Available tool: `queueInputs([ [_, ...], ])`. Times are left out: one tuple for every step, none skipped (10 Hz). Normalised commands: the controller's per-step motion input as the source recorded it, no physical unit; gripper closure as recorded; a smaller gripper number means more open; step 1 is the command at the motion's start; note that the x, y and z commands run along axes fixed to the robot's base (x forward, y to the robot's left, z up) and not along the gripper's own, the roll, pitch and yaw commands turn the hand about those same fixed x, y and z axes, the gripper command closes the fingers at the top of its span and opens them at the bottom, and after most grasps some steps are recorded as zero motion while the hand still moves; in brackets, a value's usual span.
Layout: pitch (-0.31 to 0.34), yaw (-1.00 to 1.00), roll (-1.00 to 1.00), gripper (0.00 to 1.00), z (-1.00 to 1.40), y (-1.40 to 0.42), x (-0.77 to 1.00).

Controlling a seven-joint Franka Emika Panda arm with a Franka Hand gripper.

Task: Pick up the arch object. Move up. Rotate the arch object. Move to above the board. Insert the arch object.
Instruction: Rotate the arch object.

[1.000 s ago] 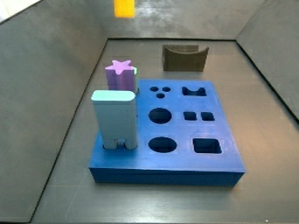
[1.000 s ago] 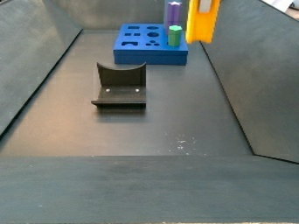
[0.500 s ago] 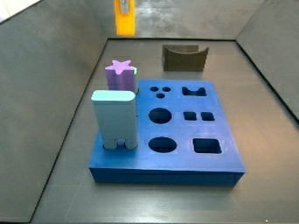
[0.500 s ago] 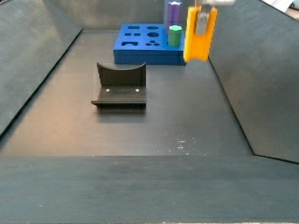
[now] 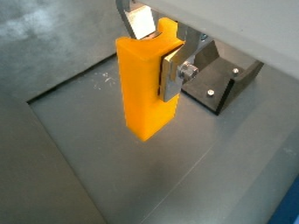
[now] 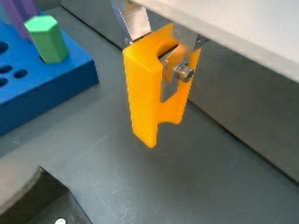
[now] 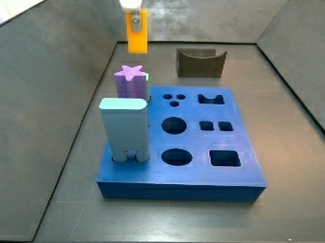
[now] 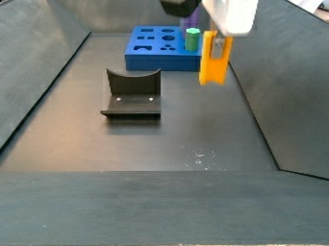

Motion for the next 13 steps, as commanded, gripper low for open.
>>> queueInputs([
  [-0.051,0.01,-0.09,1.00,-1.00,-0.01,0.03],
  [-0.056,0.01,-0.10,1.00,-0.97,-0.01,0.03],
  [-0.056,0.02,-0.11,1.00,-0.87,-0.01,0.03],
  [-0.056,0.02,-0.11,1.00,-0.75,-0.01,0.03],
  [-0.054,0.02,-0.12,1.00,-0.66,-0.01,0.03],
  [-0.055,0.01,-0.12,1.00,-0.54,-0.01,0.03],
  [-0.056,0.02,-0.13,1.00,-0.45,-0.01,0.03],
  [-0.052,0.02,-0.14,1.00,-0.34,0.00,0.03],
  [-0.052,0.02,-0.14,1.00,-0.26,0.00,0.03],
  [0.000,0.00,0.00,0.00,0.00,0.00,0.00],
  [0.000,0.00,0.00,0.00,1.00,0.00,0.00],
  [0.006,0.00,0.00,0.00,1.00,0.00,-0.01],
  [0.026,0.00,0.01,0.00,1.00,0.00,-0.02],
])
